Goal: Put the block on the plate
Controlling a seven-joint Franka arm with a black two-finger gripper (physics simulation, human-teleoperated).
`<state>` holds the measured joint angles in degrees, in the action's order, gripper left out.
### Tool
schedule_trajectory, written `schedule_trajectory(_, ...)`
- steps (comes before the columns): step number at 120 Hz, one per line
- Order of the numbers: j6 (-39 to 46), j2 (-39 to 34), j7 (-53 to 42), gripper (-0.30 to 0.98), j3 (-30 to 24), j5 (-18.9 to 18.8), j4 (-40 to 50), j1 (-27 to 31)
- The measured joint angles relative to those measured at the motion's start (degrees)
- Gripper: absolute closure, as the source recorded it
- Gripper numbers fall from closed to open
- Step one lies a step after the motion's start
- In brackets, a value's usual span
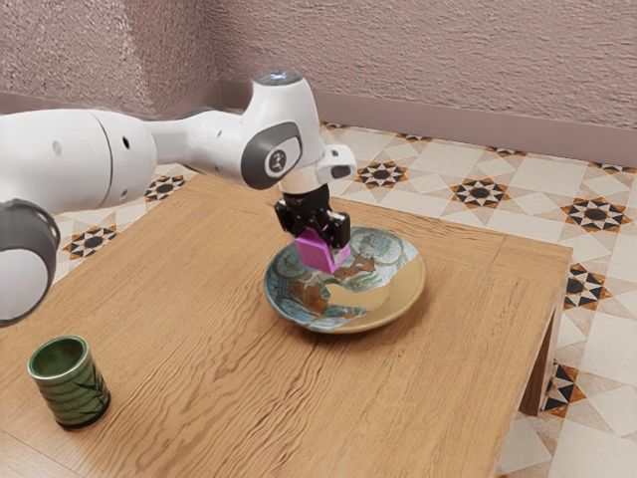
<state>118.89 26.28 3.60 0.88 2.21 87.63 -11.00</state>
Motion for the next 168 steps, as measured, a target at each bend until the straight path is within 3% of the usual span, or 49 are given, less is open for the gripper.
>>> schedule_trajectory(52, 4.08, 12.62, 0.85, 0.25, -0.15, 1.47, -6.96, 0.45)
schedule_trajectory(82, 5.33, 13.05, 0.83, 0.09, -0.73, 1.86, -7.98, 0.49)
schedule_trajectory(114, 1.56, -1.66, 1.02, 0.03, -0.7, 1.64, -3.93, 0.45)
schedule_trajectory(140, -13.27, -13.68, 2.45, 0.01, -0.68, 1.66, -3.62, 1.64)
schedule_trajectory(168, -27.26, -21.57, 2.67, 0.0, -0.7, -2.22, -3.46, 7.6)
